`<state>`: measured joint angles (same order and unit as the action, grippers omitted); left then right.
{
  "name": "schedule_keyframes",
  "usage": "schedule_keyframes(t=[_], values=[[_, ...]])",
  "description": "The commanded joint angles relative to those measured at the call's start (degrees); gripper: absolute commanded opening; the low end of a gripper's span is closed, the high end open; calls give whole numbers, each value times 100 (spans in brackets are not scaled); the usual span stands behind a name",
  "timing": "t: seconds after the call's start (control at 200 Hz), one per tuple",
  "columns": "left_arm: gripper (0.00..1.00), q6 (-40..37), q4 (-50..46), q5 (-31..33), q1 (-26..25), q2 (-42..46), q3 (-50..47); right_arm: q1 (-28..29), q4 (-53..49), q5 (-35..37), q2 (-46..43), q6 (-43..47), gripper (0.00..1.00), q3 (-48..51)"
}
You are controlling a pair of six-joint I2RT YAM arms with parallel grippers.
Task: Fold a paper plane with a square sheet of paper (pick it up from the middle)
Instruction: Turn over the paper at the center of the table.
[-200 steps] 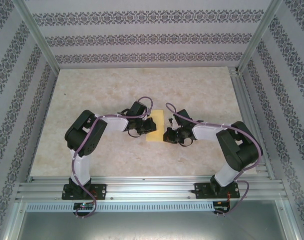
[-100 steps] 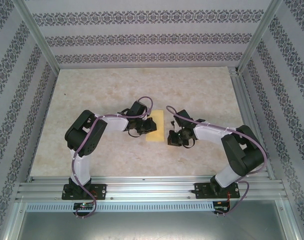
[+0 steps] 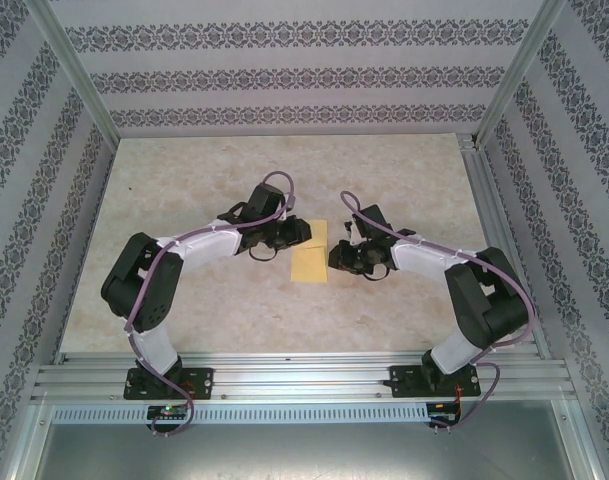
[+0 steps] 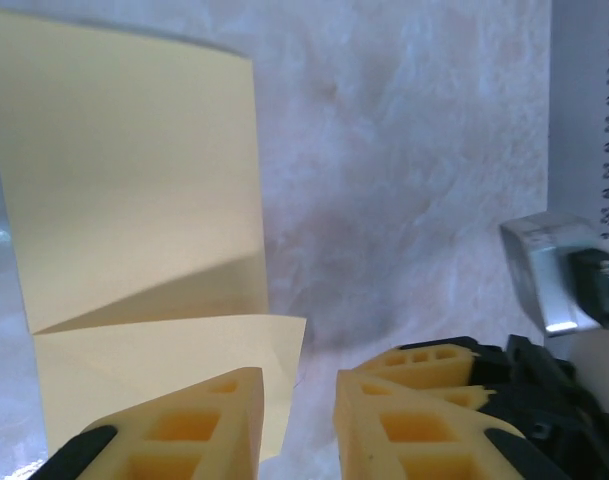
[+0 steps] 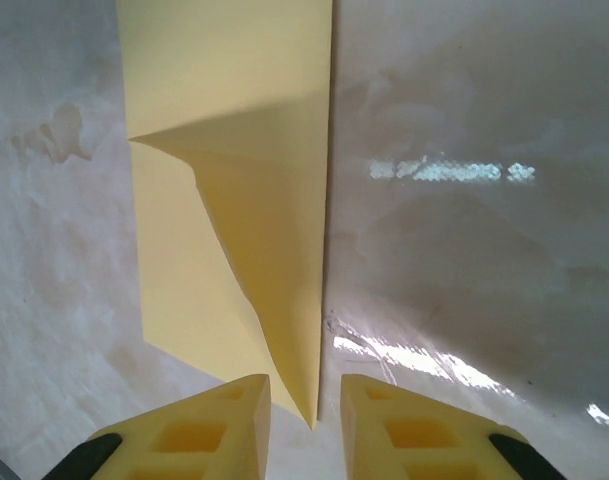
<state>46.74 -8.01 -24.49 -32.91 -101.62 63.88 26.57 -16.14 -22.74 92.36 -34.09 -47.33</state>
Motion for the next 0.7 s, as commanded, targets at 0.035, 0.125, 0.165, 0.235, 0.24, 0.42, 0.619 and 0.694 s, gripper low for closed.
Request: schedule_keyframes(t=[0.035, 0.125, 0.165, 0.235, 0.24, 0.42, 0.619, 0.694], values=[[24, 116, 22, 27, 91, -12, -301, -21, 402, -257, 343, -85, 28, -276], [22, 209, 222, -81, 91, -88, -406, -13, 395, -291, 527, -67, 30, -332], [22, 241, 276, -130, 89, -125, -432, -3, 430, -319, 576, -63, 31, -327], [21, 261, 362, -232, 91, -221, -442, -7, 486, -371, 668, -59, 31, -322], [21, 259, 366, -240, 91, -228, -440, -5, 488, -380, 682, -57, 31, -321], [19, 384, 621, -519, 81, -508, -433, 6, 609, -447, 775, -96, 28, -323], [18, 371, 585, -523, 79, -821, -340, -10, 827, -520, 752, -234, 25, -258], [18, 371, 582, -500, 82, -878, -344, -20, 790, -479, 775, -230, 28, -276]])
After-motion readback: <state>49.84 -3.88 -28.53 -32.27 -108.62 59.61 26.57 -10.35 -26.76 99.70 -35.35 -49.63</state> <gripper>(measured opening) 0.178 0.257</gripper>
